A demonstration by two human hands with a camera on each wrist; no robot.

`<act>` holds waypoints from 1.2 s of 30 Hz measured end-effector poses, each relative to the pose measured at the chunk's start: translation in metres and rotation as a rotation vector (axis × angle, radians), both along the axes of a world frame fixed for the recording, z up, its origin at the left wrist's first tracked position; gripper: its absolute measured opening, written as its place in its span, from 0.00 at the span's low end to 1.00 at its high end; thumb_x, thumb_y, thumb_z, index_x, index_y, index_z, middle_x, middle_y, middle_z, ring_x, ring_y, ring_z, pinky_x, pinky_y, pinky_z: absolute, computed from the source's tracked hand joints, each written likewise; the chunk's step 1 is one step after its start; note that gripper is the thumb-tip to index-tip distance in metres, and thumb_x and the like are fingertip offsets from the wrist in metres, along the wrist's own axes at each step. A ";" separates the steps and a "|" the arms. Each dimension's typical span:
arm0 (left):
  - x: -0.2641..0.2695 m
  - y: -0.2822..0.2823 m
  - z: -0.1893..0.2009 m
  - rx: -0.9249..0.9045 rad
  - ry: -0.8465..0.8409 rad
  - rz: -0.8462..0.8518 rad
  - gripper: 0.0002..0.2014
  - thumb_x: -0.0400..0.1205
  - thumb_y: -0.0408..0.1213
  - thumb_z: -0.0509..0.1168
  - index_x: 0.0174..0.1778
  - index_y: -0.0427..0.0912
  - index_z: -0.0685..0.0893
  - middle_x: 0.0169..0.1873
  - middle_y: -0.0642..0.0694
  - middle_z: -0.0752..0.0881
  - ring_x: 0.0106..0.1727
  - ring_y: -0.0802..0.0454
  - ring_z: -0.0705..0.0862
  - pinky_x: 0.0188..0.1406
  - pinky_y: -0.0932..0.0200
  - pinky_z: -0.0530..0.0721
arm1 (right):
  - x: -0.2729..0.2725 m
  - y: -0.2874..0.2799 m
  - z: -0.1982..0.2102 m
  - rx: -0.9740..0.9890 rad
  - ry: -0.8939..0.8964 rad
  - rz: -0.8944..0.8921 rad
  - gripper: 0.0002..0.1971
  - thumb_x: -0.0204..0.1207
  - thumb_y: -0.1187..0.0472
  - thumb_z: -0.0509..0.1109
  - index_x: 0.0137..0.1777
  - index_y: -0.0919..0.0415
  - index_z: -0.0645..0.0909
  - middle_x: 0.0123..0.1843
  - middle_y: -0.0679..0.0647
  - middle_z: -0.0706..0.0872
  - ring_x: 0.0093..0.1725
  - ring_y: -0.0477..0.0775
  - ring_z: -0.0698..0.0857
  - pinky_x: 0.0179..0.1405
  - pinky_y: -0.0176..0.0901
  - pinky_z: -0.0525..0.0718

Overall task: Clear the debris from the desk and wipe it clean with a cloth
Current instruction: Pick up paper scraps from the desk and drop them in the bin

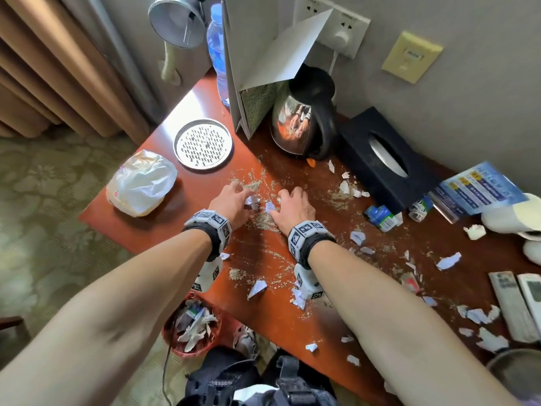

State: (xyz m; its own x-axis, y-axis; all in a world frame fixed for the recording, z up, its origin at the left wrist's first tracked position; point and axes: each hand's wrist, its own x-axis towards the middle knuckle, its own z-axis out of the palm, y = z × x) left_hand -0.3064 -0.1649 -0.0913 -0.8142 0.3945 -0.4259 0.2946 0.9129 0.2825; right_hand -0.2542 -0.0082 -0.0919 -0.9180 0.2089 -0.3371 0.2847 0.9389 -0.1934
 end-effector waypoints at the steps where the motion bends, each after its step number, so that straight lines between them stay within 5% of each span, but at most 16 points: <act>1: -0.001 0.001 0.000 -0.014 -0.009 -0.004 0.27 0.80 0.34 0.65 0.76 0.53 0.73 0.70 0.44 0.70 0.72 0.45 0.71 0.62 0.46 0.83 | 0.001 -0.001 -0.002 0.002 0.011 0.015 0.22 0.80 0.50 0.68 0.70 0.58 0.72 0.69 0.61 0.72 0.68 0.61 0.73 0.58 0.51 0.78; 9: -0.002 0.011 -0.003 -0.030 -0.013 -0.026 0.25 0.79 0.27 0.62 0.70 0.54 0.78 0.60 0.45 0.73 0.63 0.45 0.77 0.56 0.50 0.85 | 0.002 -0.008 -0.007 -0.036 0.058 0.108 0.13 0.84 0.61 0.60 0.67 0.61 0.75 0.64 0.60 0.79 0.64 0.60 0.78 0.57 0.53 0.78; 13: -0.002 0.014 -0.002 -0.012 -0.025 -0.029 0.17 0.80 0.27 0.63 0.58 0.52 0.84 0.56 0.46 0.74 0.59 0.46 0.80 0.57 0.53 0.84 | 0.004 -0.005 -0.007 -0.065 0.049 0.118 0.11 0.83 0.64 0.61 0.63 0.61 0.77 0.61 0.59 0.81 0.62 0.59 0.80 0.58 0.52 0.79; 20: -0.004 0.030 0.001 -0.023 -0.020 -0.006 0.11 0.85 0.33 0.60 0.58 0.47 0.84 0.54 0.48 0.74 0.49 0.49 0.81 0.57 0.53 0.85 | 0.003 0.026 0.001 -0.113 0.077 -0.074 0.11 0.83 0.63 0.60 0.62 0.58 0.80 0.59 0.56 0.82 0.60 0.60 0.81 0.56 0.51 0.78; 24: -0.005 0.053 0.004 -0.052 -0.020 -0.084 0.15 0.85 0.34 0.56 0.65 0.45 0.82 0.63 0.45 0.79 0.61 0.47 0.81 0.62 0.52 0.82 | 0.004 0.067 0.005 -0.068 0.109 -0.181 0.11 0.83 0.60 0.62 0.62 0.56 0.81 0.62 0.55 0.81 0.63 0.59 0.80 0.59 0.52 0.79; 30: -0.003 0.094 0.013 -0.027 -0.085 -0.145 0.18 0.83 0.43 0.63 0.69 0.51 0.76 0.62 0.46 0.75 0.61 0.43 0.81 0.60 0.46 0.84 | 0.006 0.118 0.002 0.011 0.172 -0.213 0.11 0.82 0.60 0.65 0.61 0.56 0.84 0.66 0.56 0.79 0.67 0.58 0.75 0.57 0.52 0.79; 36: -0.008 0.113 0.013 0.046 -0.092 -0.175 0.26 0.78 0.52 0.68 0.72 0.55 0.72 0.69 0.45 0.72 0.68 0.43 0.74 0.63 0.42 0.80 | -0.013 0.138 0.001 0.015 0.091 -0.120 0.26 0.81 0.56 0.66 0.79 0.56 0.70 0.83 0.57 0.63 0.80 0.60 0.63 0.75 0.57 0.69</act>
State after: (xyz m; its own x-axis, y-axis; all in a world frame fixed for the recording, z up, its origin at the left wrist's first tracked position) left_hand -0.3144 -0.0520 -0.0784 -0.6898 0.5475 -0.4738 0.4186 0.8355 0.3559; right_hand -0.2671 0.1296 -0.0906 -0.9130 0.3232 -0.2491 0.3766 0.9023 -0.2095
